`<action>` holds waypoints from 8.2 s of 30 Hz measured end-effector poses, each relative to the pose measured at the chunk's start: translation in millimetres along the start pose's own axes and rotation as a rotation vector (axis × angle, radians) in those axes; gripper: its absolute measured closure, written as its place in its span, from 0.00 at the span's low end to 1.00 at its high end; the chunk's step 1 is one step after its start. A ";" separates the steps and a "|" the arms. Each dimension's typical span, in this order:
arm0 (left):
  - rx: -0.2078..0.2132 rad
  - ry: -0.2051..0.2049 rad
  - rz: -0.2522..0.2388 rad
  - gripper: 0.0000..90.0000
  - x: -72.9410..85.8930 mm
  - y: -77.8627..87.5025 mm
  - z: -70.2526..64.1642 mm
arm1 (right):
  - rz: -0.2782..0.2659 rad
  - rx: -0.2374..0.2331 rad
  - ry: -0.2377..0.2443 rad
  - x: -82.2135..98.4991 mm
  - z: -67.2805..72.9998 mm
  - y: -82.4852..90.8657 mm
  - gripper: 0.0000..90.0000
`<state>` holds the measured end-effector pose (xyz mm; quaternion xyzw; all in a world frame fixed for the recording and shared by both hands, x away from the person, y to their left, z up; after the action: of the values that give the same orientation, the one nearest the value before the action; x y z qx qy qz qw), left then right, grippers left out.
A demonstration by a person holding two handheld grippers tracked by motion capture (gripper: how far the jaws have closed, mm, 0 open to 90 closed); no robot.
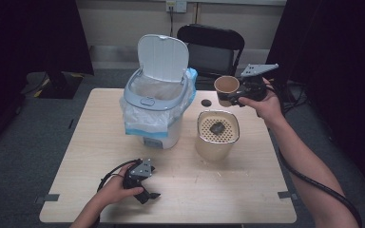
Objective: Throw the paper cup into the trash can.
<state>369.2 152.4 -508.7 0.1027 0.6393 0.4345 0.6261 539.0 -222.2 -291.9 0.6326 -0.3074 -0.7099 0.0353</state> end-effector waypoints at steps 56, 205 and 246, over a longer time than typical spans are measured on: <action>0.002 -0.005 -0.009 0.00 -0.4 -0.6 0.2 | -0.018 -0.075 0.017 -88.6 15.3 0.3 0.28; 0.008 0.001 -0.008 0.00 -0.3 -0.7 -0.5 | -0.001 -0.174 0.050 -122.6 29.5 -88.8 0.16; 0.002 0.001 -0.008 0.00 -0.4 -0.6 -0.5 | 0.051 -0.351 0.054 -117.2 82.7 -113.0 0.22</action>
<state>369.1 151.5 -509.0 0.1007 0.6405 0.4312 0.6275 524.3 -47.0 -242.7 0.6278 -0.1939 -0.7341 0.1715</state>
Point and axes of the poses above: each handheld gripper's, and its own axes: y roughly backward along the jaws, x roughly out of its underside, z roughly to its left, the point moved 1 cm from there along -y, roughly forward along the jaws, and after that the axes turned 14 degrees about -x, right-handed, at the moved point
